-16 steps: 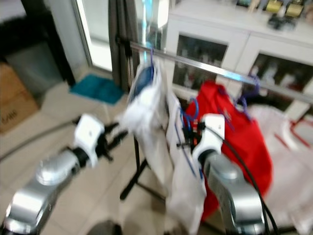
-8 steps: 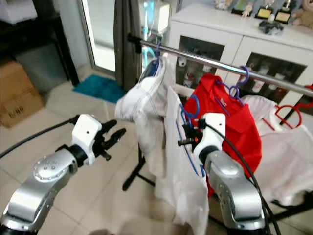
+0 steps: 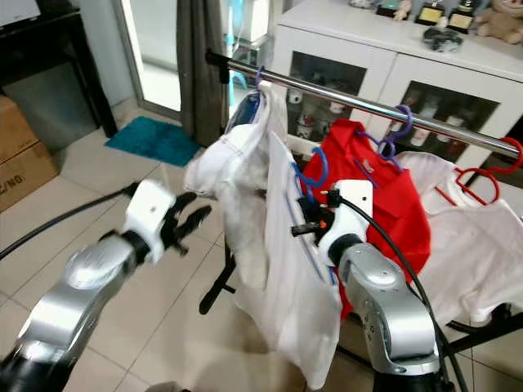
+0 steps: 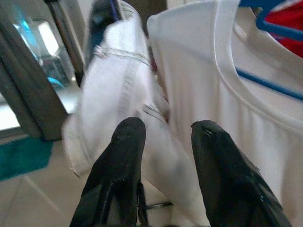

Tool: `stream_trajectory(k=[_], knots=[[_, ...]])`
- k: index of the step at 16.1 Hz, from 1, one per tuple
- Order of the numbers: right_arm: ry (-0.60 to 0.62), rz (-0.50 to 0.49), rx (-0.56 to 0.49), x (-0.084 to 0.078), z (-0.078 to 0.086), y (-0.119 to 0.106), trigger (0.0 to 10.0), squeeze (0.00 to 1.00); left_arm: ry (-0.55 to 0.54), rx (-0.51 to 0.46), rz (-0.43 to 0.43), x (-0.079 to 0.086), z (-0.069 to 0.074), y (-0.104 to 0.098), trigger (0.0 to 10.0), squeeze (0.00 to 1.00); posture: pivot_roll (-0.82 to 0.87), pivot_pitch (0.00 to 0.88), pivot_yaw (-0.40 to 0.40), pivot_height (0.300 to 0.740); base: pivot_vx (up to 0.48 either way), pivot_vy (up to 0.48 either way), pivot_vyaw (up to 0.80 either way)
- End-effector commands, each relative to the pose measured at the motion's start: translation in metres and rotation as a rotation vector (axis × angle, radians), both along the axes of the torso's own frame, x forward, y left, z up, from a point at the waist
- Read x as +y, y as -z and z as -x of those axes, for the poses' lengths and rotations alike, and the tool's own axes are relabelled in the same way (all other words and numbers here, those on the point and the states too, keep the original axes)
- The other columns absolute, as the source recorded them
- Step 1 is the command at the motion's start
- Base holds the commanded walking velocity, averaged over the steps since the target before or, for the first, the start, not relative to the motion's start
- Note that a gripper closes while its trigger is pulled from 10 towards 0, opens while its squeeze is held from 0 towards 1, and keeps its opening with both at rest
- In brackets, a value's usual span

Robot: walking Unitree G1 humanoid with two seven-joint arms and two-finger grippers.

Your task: Hang hanger

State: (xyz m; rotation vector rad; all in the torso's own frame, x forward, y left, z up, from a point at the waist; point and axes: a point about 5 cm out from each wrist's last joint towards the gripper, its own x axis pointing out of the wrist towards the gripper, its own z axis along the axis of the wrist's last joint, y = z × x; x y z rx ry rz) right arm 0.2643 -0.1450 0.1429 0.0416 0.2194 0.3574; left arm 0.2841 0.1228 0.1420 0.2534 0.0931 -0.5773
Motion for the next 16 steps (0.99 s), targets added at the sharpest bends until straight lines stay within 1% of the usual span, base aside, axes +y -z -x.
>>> stream_trajectory(k=[1,2,4,5,6,7,8,10,12,14,15,16], knots=[[-0.044,-0.027,-0.109,0.003,-0.002,-0.021,0.0,0.0,-0.003,-0.044,0.019,-0.007,-0.008,-0.006,10.0,1.0,0.02,0.0,-0.053,0.74,0.0,0.0,0.0],[-0.063,-0.02,-0.135,0.004,-0.003,-0.026,0.0,0.0,-0.007,-0.062,0.054,-0.012,-0.015,-0.009,10.0,1.0,0.02,0.0,-0.048,0.74,0.0,0.0,0.0],[-0.078,-0.017,-0.166,0.004,-0.003,-0.032,0.0,0.0,0.029,-0.095,0.084,-0.022,-0.024,-0.013,10.0,1.0,0.02,0.0,-0.054,0.74,0.0,0.0,0.0],[-0.074,0.006,-0.166,0.004,-0.002,-0.032,0.0,0.0,0.057,-0.085,0.124,-0.026,-0.029,-0.012,10.0,1.0,0.01,0.0,-0.061,0.74,0.0,0.0,0.0],[-0.076,0.022,-0.169,0.004,-0.001,-0.033,0.0,0.0,0.071,-0.077,0.143,-0.028,-0.031,-0.012,10.0,0.97,0.01,0.0,-0.059,0.74,0.0,0.0,0.0],[-0.087,0.042,-0.178,0.006,0.001,-0.036,0.0,0.0,0.098,-0.065,0.173,-0.03,-0.034,-0.012,10.0,0.18,0.0,0.0,-0.05,0.74,0.0,0.0,0.0],[-0.104,0.056,-0.191,0.009,0.003,-0.04,0.0,0.0,0.135,-0.06,0.199,-0.034,-0.038,-0.011,10.0,0.0,-0.01,0.0,-0.038,0.74,0.0,0.0,0.0],[-0.125,0.07,-0.208,0.011,0.005,-0.044,0.0,0.0,0.193,-0.061,0.24,-0.042,-0.043,-0.014,10.0,0.0,-0.01,0.0,-0.037,0.74,0.0,0.0,0.0],[-0.135,0.074,-0.205,0.012,0.009,-0.044,0.0,0.0,0.241,-0.083,0.256,-0.047,-0.05,-0.017,10.0,0.0,-0.02,0.0,-0.038,0.74,0.0,0.0,0.0],[-0.135,0.077,-0.203,0.012,0.011,-0.044,0.0,0.0,0.256,-0.106,0.241,-0.049,-0.054,-0.021,10.0,0.0,-0.02,0.0,-0.034,0.74,0.0,0.0,0.0],[-0.135,0.08,-0.204,0.012,0.011,-0.044,0.0,0.0,0.283,-0.135,0.237,-0.054,-0.056,-0.024,8.0,0.0,-0.03,0.0,-0.025,0.74,0.0,0.0,0.0],[-0.135,0.082,-0.203,0.011,0.012,-0.044,0.0,0.0,0.297,-0.146,0.232,-0.056,-0.056,-0.025,5.6,0.0,-0.03,0.0,-0.025,0.74,0.0,0.0,0.0]])
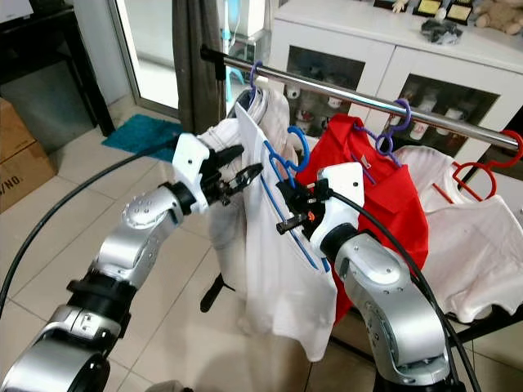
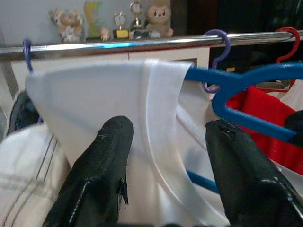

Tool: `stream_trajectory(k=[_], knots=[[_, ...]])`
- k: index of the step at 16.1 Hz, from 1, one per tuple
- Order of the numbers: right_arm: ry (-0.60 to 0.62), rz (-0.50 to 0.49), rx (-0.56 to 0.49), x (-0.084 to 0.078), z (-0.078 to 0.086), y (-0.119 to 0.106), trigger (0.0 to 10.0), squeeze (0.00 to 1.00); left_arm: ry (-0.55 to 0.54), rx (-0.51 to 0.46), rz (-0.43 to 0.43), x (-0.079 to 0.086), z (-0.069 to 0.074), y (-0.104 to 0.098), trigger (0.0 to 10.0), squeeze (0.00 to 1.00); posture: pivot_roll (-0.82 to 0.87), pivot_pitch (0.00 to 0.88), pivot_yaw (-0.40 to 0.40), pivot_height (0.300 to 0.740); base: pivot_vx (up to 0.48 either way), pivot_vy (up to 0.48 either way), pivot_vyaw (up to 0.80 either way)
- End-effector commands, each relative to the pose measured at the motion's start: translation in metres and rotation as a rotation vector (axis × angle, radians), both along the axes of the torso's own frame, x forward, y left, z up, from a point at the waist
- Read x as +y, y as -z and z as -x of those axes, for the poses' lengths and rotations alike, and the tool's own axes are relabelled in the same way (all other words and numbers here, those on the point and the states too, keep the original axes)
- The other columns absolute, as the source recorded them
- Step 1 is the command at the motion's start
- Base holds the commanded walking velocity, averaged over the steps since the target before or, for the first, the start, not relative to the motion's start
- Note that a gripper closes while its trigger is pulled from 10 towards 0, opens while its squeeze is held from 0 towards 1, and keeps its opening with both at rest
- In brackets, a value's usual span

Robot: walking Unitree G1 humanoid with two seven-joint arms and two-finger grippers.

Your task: Hang hanger

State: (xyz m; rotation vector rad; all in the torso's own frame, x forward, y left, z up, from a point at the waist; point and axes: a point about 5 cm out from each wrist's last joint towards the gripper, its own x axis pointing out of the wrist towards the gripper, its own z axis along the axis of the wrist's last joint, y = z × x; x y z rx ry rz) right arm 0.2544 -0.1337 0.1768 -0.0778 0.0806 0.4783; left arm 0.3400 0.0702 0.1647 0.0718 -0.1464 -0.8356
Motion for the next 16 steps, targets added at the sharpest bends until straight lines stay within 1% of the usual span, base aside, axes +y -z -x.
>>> stream_trajectory(k=[1,2,3,4,6,8,12,16], knots=[[-0.003,0.002,-0.042,-0.001,0.002,-0.01,0.0,0.0,0.016,-0.033,-0.033,-0.006,-0.001,-0.002,1.6,0.0,-0.03,0.0,-0.023,0.74,0.0,0.0,0.0],[-0.002,0.002,-0.04,-0.001,0.003,-0.009,0.0,0.0,0.017,-0.04,-0.039,-0.006,-0.001,-0.002,1.6,0.0,-0.03,0.0,-0.022,0.74,0.0,0.0,0.0],[0.003,-0.002,-0.035,-0.001,0.004,-0.009,0.0,0.0,-0.003,-0.048,-0.063,-0.006,-0.003,0.002,0.0,0.0,-0.03,0.0,-0.022,0.74,0.0,0.0,0.0],[0.004,-0.01,-0.033,0.0,0.004,-0.009,0.0,0.0,-0.043,-0.052,-0.083,-0.003,-0.006,0.004,0.0,0.0,-0.03,0.0,-0.019,0.74,0.0,0.0,0.0],[0.004,-0.01,-0.034,0.001,0.004,-0.009,0.0,0.0,-0.065,-0.057,-0.08,-0.002,-0.009,0.004,0.0,0.0,-0.03,0.0,-0.015,0.74,0.0,0.0,0.0],[0.006,-0.013,-0.034,-0.001,0.004,-0.01,0.0,0.0,-0.074,-0.066,-0.101,-0.001,-0.011,0.005,0.0,0.0,-0.03,0.0,-0.018,0.74,0.0,0.0,0.0],[0.011,-0.014,-0.034,-0.001,0.004,-0.01,0.0,0.0,-0.058,-0.084,-0.083,-0.002,-0.012,0.005,0.0,0.0,-0.03,0.0,-0.015,0.74,0.0,0.0,0.0],[0.013,-0.011,-0.035,-0.003,0.004,-0.009,0.0,0.0,-0.095,-0.074,-0.082,0.0,-0.016,0.006,0.0,0.0,-0.03,0.0,-0.017,0.74,0.0,0.0,0.0]])
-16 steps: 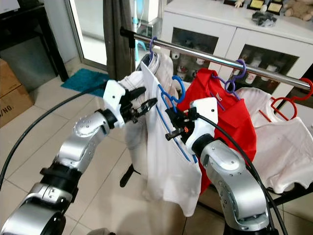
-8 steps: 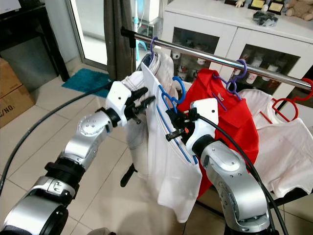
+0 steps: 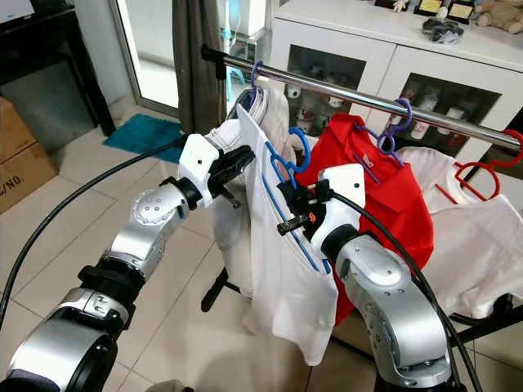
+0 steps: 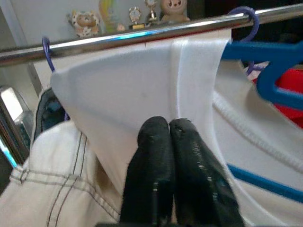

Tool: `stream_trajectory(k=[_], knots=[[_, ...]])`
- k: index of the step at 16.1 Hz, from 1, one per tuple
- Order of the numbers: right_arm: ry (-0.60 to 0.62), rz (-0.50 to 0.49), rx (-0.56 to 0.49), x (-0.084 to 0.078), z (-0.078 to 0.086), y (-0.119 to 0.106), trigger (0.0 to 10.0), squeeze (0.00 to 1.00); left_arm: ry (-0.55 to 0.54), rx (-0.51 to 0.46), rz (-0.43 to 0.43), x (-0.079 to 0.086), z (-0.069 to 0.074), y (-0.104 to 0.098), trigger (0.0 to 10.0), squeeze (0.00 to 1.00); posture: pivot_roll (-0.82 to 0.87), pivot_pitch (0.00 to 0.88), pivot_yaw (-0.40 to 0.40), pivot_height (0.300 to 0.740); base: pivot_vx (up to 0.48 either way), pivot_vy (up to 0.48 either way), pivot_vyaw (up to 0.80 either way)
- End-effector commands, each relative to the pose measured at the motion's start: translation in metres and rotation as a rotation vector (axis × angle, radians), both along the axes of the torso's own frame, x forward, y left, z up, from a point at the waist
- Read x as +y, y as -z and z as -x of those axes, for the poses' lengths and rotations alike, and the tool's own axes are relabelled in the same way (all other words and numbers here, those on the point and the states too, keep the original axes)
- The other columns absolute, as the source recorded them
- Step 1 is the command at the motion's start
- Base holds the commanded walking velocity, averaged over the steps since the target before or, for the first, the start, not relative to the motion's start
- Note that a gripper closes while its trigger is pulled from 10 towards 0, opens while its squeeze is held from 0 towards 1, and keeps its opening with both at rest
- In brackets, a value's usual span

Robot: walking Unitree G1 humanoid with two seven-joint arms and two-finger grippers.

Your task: Hang hanger

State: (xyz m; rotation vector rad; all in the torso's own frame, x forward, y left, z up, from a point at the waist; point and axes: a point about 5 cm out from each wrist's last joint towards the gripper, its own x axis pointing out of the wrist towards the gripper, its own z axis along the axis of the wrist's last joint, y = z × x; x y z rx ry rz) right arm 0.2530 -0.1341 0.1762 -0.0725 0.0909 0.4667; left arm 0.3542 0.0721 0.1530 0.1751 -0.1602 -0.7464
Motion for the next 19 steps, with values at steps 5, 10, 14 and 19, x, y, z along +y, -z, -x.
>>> stream_trajectory(k=[5,10,14,19], knots=[[0.001,-0.006,-0.048,-0.004,0.0,-0.01,0.0,0.0,-0.032,0.001,0.043,0.004,-0.006,-0.004,0.0,0.0,-0.03,0.0,-0.031,0.74,0.0,0.0,0.0],[0.011,0.016,-0.027,-0.006,0.0,-0.005,0.0,0.0,-0.028,-0.005,0.115,0.011,-0.006,-0.009,0.0,0.0,-0.03,0.0,-0.045,0.74,0.0,0.0,0.0],[0.059,0.035,0.0,-0.015,0.0,0.003,0.0,0.0,0.04,0.031,0.325,0.027,0.011,-0.013,0.0,0.0,-0.03,0.0,-0.044,0.74,0.0,0.0,0.0],[0.156,-0.026,0.074,-0.025,0.002,0.023,0.0,0.0,-0.141,0.119,0.045,0.053,0.052,0.021,10.0,0.0,0.01,0.0,-0.058,0.74,0.0,0.0,0.0]])
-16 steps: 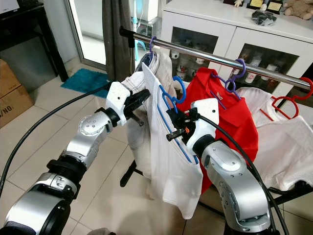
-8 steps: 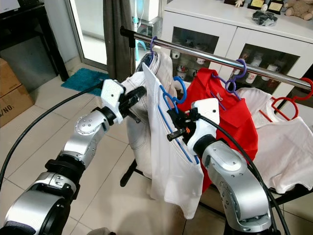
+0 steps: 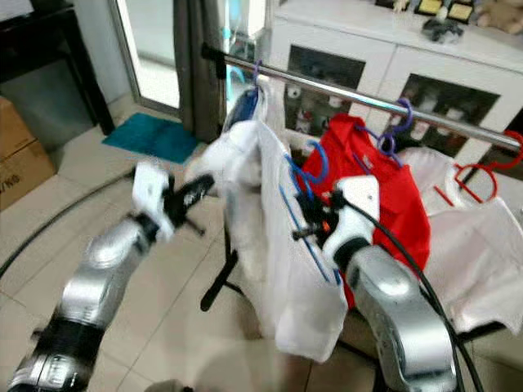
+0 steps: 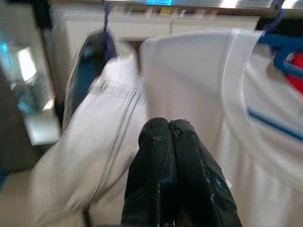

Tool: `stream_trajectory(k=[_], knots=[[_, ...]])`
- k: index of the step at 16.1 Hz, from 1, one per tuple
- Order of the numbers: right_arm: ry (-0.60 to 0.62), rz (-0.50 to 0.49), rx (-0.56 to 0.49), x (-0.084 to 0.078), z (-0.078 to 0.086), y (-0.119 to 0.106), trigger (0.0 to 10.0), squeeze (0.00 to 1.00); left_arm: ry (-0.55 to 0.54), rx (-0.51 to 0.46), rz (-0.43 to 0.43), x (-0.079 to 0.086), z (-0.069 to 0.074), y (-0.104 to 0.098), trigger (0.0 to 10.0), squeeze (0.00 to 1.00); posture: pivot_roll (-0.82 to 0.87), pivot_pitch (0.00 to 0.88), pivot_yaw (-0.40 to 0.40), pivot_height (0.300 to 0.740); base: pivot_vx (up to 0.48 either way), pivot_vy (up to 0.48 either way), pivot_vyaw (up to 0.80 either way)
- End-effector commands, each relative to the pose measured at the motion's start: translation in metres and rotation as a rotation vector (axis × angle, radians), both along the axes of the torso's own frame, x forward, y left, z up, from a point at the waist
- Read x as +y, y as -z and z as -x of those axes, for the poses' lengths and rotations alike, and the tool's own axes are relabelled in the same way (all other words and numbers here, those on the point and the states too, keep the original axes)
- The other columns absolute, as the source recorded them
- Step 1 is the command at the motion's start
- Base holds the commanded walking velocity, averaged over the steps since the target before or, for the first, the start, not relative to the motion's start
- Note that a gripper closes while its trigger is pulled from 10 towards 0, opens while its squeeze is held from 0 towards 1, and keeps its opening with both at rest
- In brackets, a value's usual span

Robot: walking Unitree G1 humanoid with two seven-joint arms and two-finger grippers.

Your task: Hang hanger

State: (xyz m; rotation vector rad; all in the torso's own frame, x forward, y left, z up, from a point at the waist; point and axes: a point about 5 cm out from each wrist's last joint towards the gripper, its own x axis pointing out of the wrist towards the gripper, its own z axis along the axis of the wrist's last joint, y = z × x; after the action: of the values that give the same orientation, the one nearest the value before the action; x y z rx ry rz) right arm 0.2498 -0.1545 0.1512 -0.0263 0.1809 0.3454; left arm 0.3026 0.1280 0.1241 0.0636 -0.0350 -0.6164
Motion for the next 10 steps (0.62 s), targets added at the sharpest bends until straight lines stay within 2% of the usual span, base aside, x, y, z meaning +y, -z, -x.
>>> stream_trajectory(k=[1,4,10], knots=[[0.044,-0.01,-0.008,-0.006,-0.001,0.002,0.0,0.0,-0.039,-0.021,-0.028,0.0,0.007,-0.007,10.0,0.0,0.01,0.0,-0.063,0.74,0.0,0.0,0.0],[0.077,-0.012,0.021,-0.007,-0.005,0.014,0.0,0.0,-0.169,0.059,-0.009,0.013,0.027,0.001,10.0,0.0,0.03,0.0,-0.079,0.74,0.0,0.0,0.0],[0.105,-0.009,0.024,-0.009,-0.01,0.021,0.0,0.0,-0.189,0.102,-0.074,0.009,0.038,-0.002,10.0,0.0,0.05,0.0,-0.07,0.74,0.0,0.0,0.0]])
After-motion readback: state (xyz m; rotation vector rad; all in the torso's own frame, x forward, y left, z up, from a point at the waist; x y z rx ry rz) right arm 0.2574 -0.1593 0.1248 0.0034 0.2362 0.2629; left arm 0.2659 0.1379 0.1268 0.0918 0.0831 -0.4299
